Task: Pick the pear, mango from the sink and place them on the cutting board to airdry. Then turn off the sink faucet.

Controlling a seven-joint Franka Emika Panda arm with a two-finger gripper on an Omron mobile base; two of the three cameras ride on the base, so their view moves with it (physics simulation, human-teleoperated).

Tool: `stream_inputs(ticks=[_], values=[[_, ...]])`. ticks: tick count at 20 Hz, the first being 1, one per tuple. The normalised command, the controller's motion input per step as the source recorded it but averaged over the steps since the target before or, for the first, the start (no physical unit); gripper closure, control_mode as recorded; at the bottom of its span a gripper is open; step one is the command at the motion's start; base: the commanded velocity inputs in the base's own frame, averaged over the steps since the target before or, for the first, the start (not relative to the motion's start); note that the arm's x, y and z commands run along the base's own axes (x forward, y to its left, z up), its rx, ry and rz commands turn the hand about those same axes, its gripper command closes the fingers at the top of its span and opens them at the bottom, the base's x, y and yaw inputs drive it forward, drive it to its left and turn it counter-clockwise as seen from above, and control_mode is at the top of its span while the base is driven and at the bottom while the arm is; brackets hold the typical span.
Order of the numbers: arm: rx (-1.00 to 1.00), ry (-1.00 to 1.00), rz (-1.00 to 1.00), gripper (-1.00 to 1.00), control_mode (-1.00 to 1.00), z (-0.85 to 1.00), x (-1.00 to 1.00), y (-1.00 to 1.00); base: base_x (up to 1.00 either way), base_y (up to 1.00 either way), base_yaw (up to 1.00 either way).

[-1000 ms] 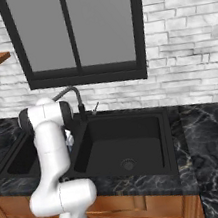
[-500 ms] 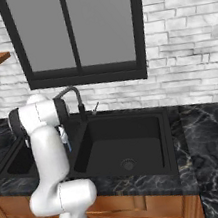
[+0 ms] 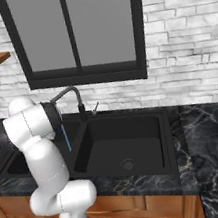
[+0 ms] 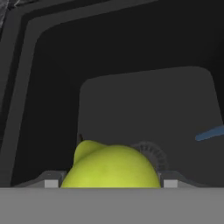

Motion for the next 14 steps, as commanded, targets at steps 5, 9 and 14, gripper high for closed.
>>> stream_inputs(ticks=[5, 9, 14], values=[[0.02, -0.11, 0.15, 1.0, -1.0, 0.78, -0.65, 0.1, 0.0, 0.0, 0.0], [0.0, -0.14, 0.16, 1.0, -1.0, 0.87, -0.68, 0.08, 0.0, 0.0, 0.0], [0.01, -0.11, 0.16, 1.0, -1.0, 0.88, -0.64, 0.15, 0.0, 0.0, 0.0]])
